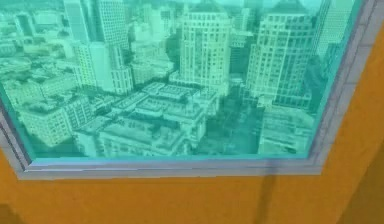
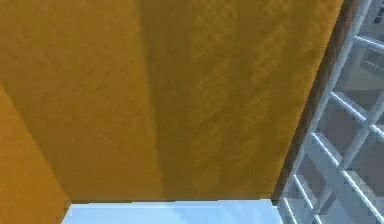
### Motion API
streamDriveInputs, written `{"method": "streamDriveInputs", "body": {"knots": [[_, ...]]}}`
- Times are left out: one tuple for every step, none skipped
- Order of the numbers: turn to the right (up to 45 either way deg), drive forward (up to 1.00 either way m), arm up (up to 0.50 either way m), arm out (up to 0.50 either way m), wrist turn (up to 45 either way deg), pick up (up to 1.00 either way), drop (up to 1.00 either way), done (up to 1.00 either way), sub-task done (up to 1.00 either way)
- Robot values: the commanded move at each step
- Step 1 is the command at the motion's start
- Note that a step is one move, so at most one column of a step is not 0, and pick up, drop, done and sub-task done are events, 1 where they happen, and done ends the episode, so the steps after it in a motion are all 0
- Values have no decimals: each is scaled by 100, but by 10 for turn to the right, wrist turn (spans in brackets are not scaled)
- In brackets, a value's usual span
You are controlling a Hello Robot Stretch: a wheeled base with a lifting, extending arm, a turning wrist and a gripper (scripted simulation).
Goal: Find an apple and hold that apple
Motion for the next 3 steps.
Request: {"method": "streamDriveInputs", "body": {"knots": [[-450,0,0,0,0,0,0,0,0],[-450,0,0,0,0,0,0,0,0],[-270,0,0,0,0,0,0,0,0]]}}
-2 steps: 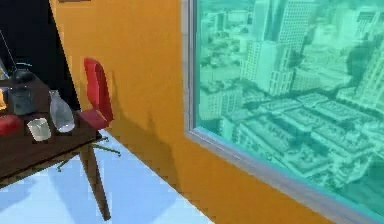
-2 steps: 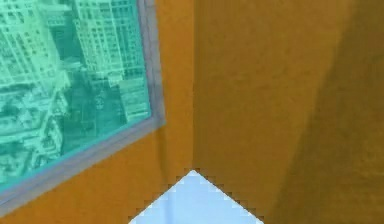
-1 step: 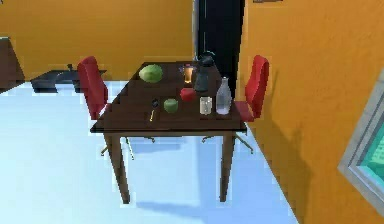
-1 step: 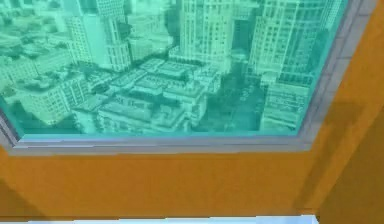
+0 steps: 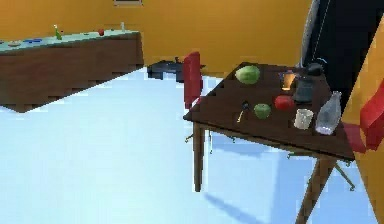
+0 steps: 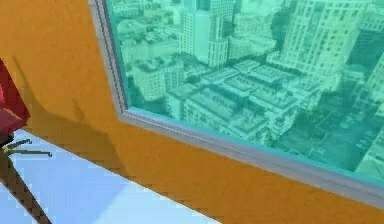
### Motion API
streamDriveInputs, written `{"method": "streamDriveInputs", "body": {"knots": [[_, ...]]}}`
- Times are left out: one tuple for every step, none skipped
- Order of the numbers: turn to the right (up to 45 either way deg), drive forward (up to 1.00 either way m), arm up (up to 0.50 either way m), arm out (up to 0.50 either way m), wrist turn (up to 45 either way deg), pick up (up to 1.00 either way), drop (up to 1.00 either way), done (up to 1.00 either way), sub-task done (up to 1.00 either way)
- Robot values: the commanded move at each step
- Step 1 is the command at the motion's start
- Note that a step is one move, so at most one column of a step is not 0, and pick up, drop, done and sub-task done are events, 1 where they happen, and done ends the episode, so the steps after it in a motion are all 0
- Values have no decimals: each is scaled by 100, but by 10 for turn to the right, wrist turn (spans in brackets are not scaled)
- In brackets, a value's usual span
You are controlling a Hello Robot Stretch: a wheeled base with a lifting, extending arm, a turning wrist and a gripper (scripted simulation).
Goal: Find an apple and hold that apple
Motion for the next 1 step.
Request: {"method": "streamDriveInputs", "body": {"knots": [[0,40,0,0,0,0,0,0,0]]}}
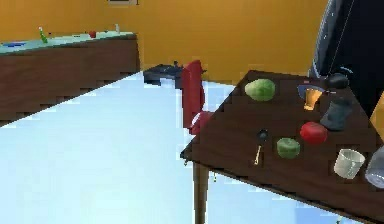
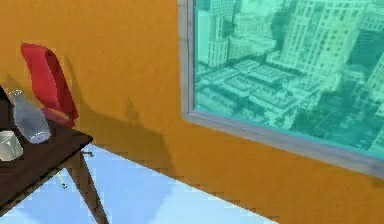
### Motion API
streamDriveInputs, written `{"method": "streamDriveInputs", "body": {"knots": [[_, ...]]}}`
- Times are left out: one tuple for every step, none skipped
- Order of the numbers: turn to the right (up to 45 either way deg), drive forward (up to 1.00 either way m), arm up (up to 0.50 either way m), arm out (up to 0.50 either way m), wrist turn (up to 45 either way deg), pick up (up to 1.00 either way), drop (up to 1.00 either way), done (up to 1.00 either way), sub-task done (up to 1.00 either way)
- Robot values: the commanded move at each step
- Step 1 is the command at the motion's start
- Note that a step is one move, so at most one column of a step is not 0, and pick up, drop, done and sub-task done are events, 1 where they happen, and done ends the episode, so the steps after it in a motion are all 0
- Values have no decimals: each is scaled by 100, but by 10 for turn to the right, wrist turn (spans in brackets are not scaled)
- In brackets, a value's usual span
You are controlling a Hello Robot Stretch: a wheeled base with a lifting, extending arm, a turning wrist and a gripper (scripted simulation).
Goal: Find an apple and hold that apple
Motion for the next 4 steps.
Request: {"method": "streamDriveInputs", "body": {"knots": [[-450,0,0,0,0,0,0,0,0],[-150,0,0,0,0,0,0,0,0],[450,0,0,0,0,0,0,0,0],[450,0,0,0,0,0,0,0,0]]}}
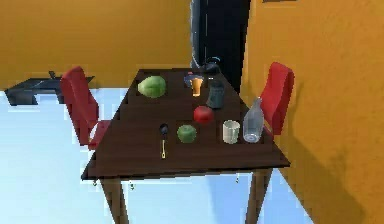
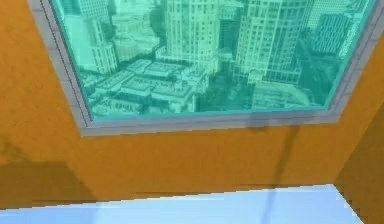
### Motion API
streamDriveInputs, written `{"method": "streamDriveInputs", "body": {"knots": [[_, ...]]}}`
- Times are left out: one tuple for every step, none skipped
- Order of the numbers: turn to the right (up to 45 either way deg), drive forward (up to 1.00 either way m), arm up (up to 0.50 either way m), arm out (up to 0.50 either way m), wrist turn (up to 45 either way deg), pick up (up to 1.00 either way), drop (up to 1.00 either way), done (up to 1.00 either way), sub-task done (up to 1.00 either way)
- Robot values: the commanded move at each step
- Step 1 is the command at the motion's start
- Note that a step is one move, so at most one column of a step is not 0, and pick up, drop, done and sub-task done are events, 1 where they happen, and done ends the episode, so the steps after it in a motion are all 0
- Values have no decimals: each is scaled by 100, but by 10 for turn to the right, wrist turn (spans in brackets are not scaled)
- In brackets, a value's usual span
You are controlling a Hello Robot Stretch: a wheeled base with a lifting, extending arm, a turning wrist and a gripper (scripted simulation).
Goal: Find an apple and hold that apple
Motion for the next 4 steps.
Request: {"method": "streamDriveInputs", "body": {"knots": [[0,50,0,0,0,0,0,0,0],[-450,0,0,0,0,0,0,0,0],[-390,0,0,0,0,0,0,0,0],[0,0,50,0,0,0,0,0,0]]}}
